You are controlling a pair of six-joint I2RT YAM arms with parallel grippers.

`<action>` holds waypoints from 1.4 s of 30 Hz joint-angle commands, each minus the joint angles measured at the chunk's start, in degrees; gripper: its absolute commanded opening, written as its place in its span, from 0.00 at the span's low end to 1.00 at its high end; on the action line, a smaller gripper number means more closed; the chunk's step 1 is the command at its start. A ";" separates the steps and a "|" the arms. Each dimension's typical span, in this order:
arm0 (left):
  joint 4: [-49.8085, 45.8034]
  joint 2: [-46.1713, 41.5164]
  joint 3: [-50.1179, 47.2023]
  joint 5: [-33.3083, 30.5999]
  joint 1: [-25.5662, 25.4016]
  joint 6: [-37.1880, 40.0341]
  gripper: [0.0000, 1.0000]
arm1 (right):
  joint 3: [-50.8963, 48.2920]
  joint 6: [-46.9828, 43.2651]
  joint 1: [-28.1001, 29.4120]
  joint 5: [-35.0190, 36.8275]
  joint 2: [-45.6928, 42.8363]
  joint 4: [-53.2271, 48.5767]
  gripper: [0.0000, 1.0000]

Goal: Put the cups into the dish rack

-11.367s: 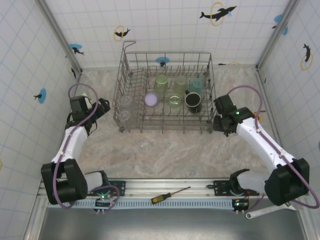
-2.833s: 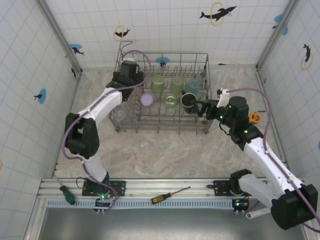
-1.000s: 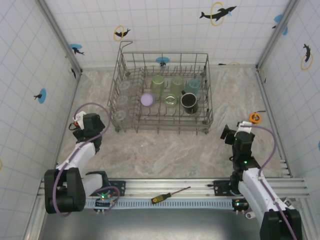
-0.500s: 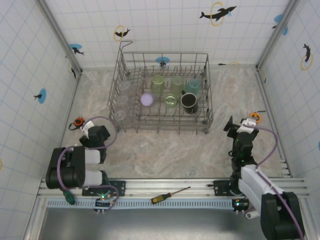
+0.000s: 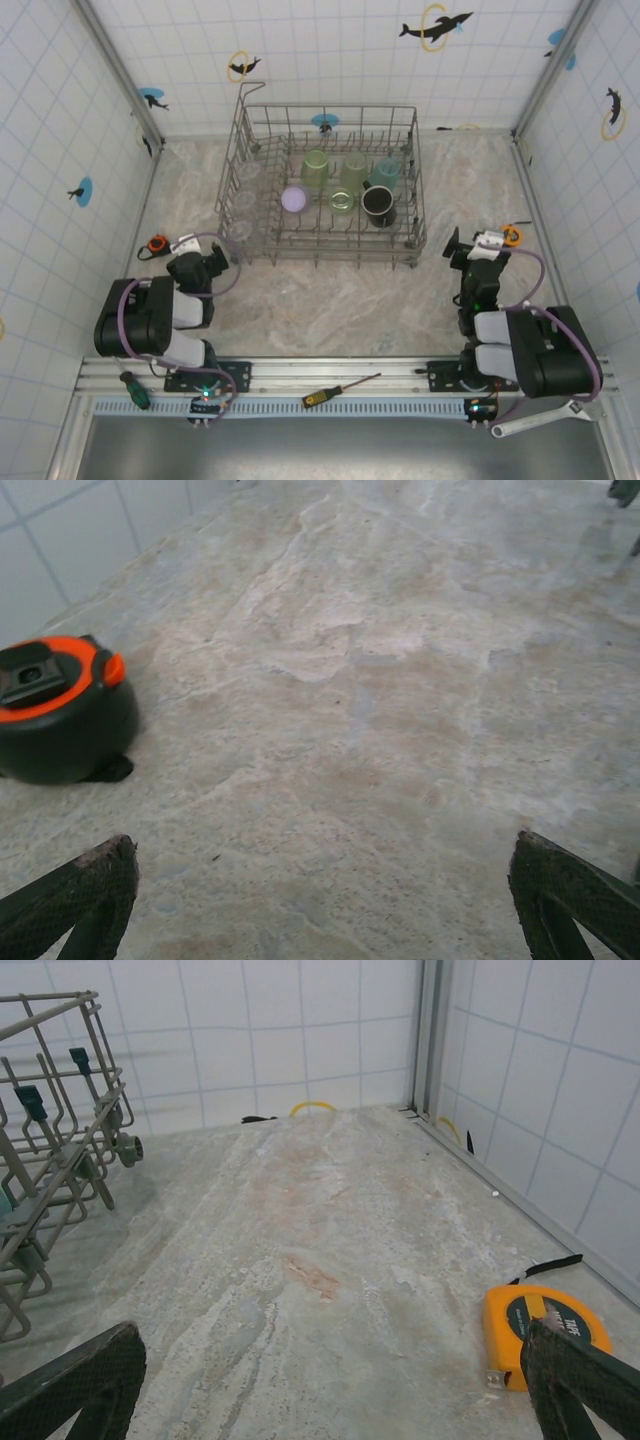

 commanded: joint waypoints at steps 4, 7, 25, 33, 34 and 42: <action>9.61 0.91 -3.72 8.58 -0.07 4.00 0.97 | -8.57 -0.64 -0.63 -3.18 4.96 9.63 1.00; 14.74 2.41 -5.64 9.62 0.33 3.95 0.97 | -8.56 -0.60 -0.64 -3.84 9.67 13.98 1.00; 14.12 2.05 -5.71 9.77 0.33 3.87 0.98 | -1.11 0.78 -3.45 -9.51 14.30 4.19 1.00; 14.06 2.00 -5.73 9.68 0.32 3.88 0.98 | -0.91 0.58 -3.27 -9.36 14.11 3.48 1.00; 14.02 2.10 -5.69 9.64 0.33 3.84 0.98 | -0.91 0.59 -3.27 -9.36 14.14 3.55 1.00; 14.04 2.08 -5.67 9.62 0.33 3.86 0.98 | -0.91 0.58 -3.27 -9.31 14.12 3.55 1.00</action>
